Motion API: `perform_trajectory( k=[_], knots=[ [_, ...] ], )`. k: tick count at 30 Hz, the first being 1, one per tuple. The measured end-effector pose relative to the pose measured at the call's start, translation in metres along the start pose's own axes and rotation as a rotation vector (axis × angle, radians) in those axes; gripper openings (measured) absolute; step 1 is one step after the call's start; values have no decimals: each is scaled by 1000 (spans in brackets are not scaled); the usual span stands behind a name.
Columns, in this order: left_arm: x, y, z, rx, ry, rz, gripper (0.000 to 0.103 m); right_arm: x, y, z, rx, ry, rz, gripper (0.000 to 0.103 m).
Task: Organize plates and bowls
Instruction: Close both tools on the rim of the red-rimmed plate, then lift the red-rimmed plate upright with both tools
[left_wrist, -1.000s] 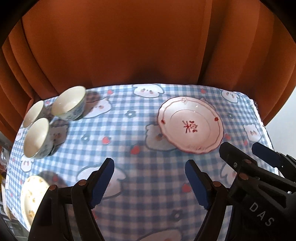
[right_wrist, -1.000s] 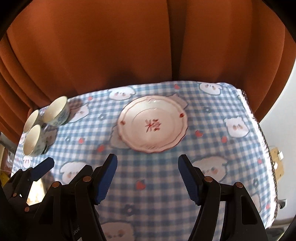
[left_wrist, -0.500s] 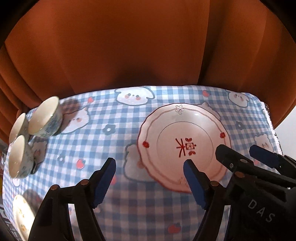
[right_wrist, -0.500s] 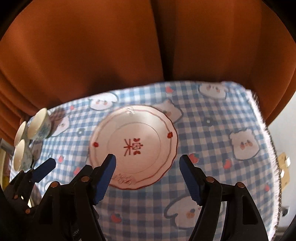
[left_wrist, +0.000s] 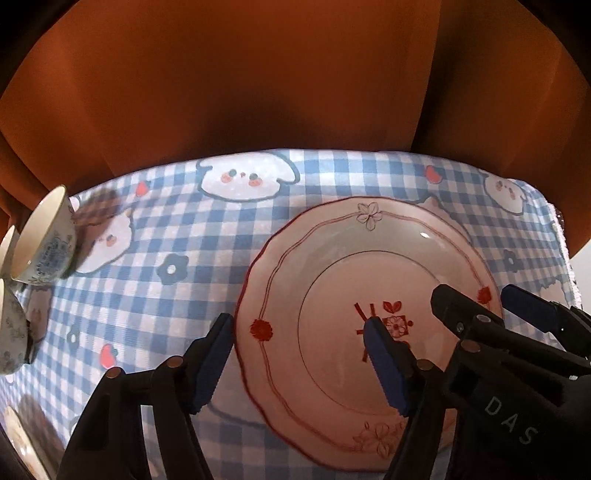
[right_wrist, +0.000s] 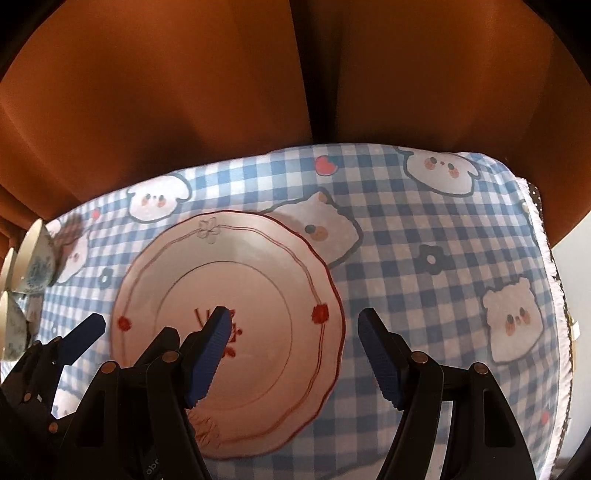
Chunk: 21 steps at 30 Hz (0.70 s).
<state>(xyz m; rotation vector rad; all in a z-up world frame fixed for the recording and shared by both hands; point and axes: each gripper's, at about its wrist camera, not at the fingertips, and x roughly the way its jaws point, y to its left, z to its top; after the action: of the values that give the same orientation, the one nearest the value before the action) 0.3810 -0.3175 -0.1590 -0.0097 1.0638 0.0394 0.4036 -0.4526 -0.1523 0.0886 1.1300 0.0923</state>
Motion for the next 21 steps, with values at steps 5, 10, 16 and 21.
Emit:
perform_trajectory(
  k=[5,10,16,21],
  knots=[
    [7,1,3,3,12,3,69,15,1,3,-9,12,-12,57],
    [8,3,3,11,21,-6,67,17,0,3,-5,11,-16,54],
    [1,10,-9,32,47,-32,66,10,-1,-8,21,37,-9,54],
    [-12,17,-32,39,82,-43,66,-2,5,-29,23,69,-8,54]
  ],
)
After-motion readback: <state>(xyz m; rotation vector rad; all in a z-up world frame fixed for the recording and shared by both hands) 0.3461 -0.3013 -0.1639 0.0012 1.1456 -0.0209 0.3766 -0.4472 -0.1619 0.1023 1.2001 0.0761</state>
